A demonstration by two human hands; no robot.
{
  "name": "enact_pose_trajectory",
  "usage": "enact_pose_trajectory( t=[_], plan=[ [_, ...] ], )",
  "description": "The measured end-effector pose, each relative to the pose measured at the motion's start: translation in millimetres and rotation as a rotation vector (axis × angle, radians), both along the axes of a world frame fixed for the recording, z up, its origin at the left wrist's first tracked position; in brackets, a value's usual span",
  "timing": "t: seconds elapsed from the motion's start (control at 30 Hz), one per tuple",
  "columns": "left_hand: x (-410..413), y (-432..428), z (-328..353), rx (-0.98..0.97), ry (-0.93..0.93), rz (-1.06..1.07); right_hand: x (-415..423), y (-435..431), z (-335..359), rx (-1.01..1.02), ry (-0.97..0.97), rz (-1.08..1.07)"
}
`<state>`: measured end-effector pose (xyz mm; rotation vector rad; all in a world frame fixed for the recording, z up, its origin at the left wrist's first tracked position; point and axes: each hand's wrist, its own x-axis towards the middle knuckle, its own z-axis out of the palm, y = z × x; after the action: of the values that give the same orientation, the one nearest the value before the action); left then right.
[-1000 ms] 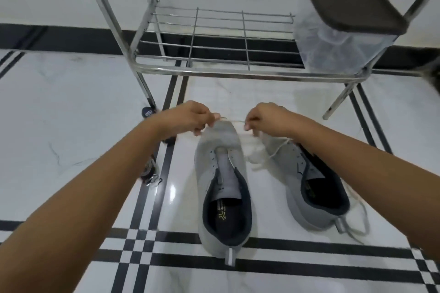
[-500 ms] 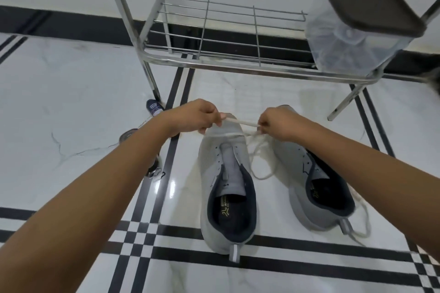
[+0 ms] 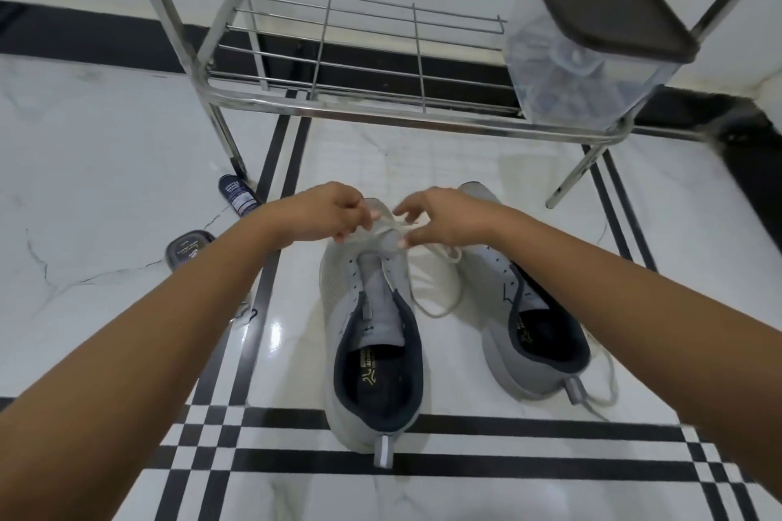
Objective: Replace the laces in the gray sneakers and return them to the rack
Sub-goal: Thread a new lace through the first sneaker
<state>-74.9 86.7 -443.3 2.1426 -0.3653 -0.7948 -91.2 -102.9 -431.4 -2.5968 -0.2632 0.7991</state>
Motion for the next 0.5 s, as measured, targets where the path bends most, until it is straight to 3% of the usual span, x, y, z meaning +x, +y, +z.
enact_pose_trajectory(
  t=[0.1, 0.17, 0.3, 0.5],
  plan=[
    [0.3, -13.1, 7.9, -0.032, -0.030, 0.009, 4.7, 8.9, 10.9, 0.252, -0.004, -0.092],
    [3.0, -8.2, 10.4, -0.048, -0.060, 0.051, 6.5, -3.4, 10.0, 0.232, -0.005, -0.136],
    [1.0, 1.3, 0.0, -0.025, -0.020, 0.064, -0.7, -20.5, 0.5, -0.030, -0.019, -0.038],
    [-0.2, -12.8, 6.5, -0.036, -0.037, 0.077, 3.2, 11.7, 8.6, 0.263, -0.019, -0.105]
  ],
)
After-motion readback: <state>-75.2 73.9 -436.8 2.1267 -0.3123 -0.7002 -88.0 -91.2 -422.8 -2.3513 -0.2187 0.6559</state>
